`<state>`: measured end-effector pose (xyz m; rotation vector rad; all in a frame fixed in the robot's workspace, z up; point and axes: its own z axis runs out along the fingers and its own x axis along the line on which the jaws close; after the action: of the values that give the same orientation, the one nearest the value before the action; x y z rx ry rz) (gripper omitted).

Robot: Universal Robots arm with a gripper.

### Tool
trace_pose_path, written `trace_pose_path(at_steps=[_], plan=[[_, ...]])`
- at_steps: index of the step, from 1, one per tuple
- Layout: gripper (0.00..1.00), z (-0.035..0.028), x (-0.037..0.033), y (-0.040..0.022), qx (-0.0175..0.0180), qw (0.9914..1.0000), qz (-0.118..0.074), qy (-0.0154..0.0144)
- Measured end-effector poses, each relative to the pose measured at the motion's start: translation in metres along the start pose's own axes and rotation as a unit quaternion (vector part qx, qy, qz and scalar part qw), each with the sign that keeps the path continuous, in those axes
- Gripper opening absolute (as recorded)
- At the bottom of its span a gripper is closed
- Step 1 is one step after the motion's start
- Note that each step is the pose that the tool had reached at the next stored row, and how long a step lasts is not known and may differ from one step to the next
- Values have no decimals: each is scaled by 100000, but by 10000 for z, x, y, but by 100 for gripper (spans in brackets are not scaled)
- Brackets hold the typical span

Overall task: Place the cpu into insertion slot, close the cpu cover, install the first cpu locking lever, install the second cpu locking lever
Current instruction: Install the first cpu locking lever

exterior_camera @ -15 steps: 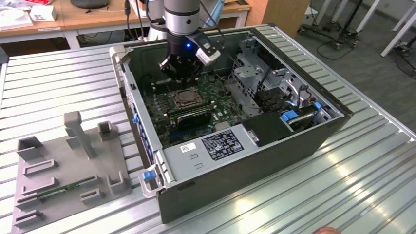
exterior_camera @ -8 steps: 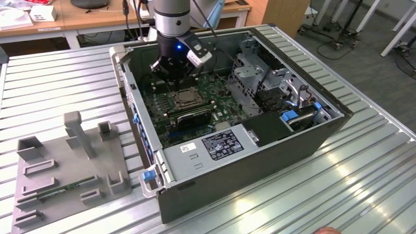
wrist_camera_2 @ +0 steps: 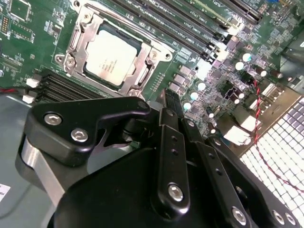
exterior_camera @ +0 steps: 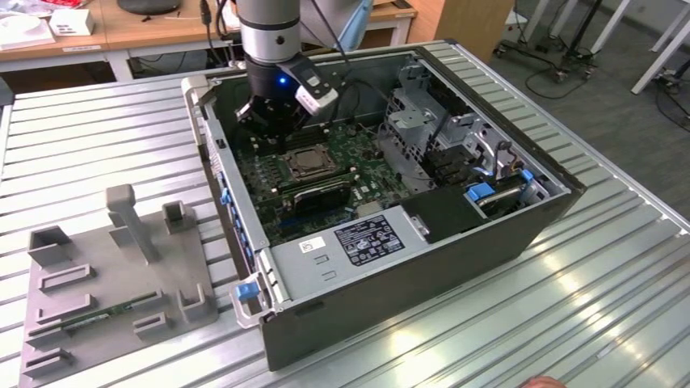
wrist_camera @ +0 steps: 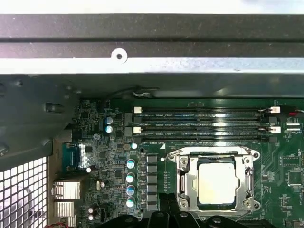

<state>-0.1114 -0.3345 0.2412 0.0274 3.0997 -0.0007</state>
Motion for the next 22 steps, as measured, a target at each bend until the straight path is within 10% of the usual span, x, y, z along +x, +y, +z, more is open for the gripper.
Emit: trace_pose_path(at_steps=[22], plan=[[11,0,50,163,7,100000,106,4]])
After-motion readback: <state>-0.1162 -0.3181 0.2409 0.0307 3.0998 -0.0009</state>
